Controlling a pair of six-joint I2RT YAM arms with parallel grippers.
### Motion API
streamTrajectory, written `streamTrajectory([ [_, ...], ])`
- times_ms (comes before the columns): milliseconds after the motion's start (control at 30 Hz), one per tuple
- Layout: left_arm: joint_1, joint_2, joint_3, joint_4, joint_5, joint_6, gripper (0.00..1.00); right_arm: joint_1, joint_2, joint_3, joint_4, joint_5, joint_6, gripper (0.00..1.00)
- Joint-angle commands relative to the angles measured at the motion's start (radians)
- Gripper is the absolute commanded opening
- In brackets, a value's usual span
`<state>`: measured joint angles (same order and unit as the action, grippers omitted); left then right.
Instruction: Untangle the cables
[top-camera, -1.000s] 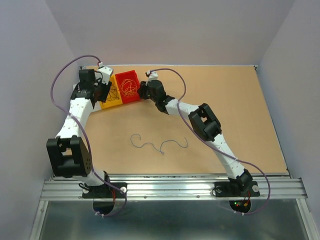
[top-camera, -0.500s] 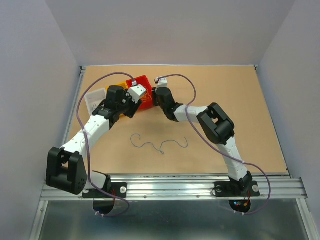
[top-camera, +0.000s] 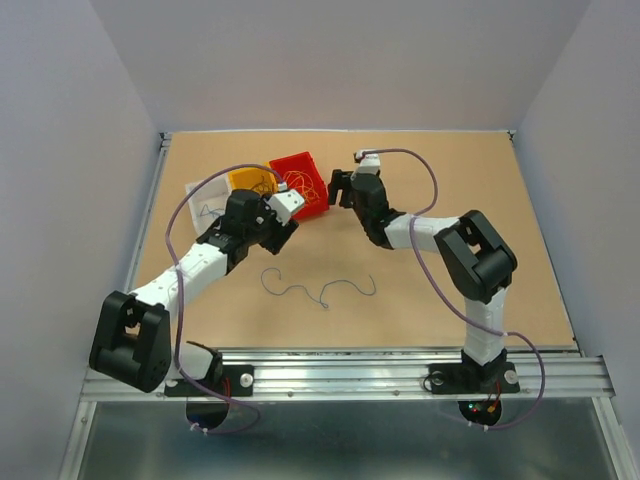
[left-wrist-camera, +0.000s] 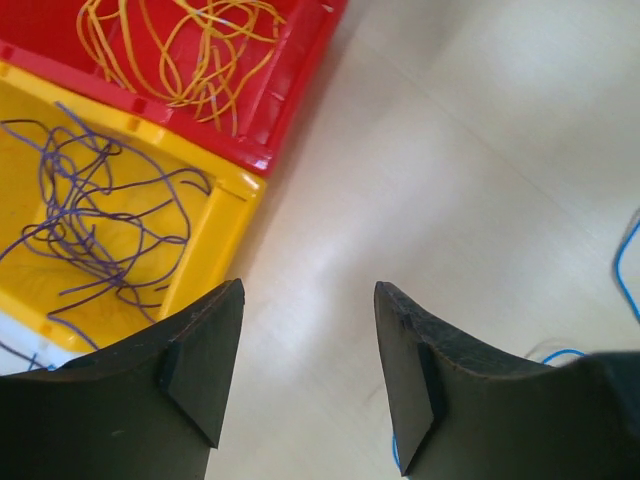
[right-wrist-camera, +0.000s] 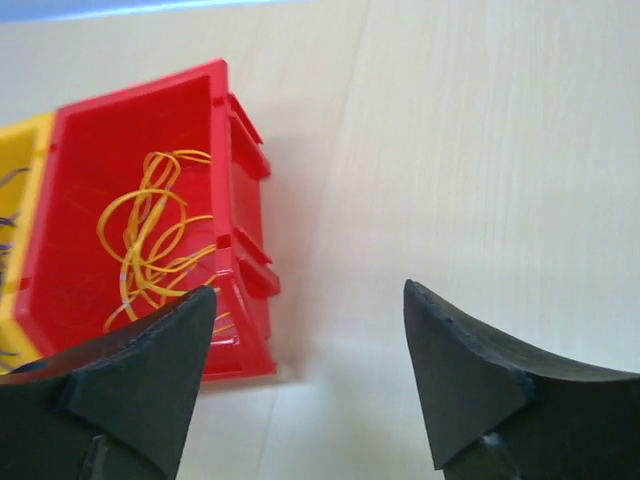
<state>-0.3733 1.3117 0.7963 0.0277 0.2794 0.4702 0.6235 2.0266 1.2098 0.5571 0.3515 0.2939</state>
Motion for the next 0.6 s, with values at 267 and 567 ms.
streamTrajectory([
  [267, -0.225, -0.129, -0.111, 0.029, 0.183, 0.197, 0.84, -0.050, -0.354, -0.275, 0.118, -0.065, 0.057, 0.89],
  [567, -0.252, -0.140, -0.135, -0.238, 0.380, 0.441, 0.84, -0.108, -0.560, -0.436, 0.116, -0.094, 0.071, 0.93],
])
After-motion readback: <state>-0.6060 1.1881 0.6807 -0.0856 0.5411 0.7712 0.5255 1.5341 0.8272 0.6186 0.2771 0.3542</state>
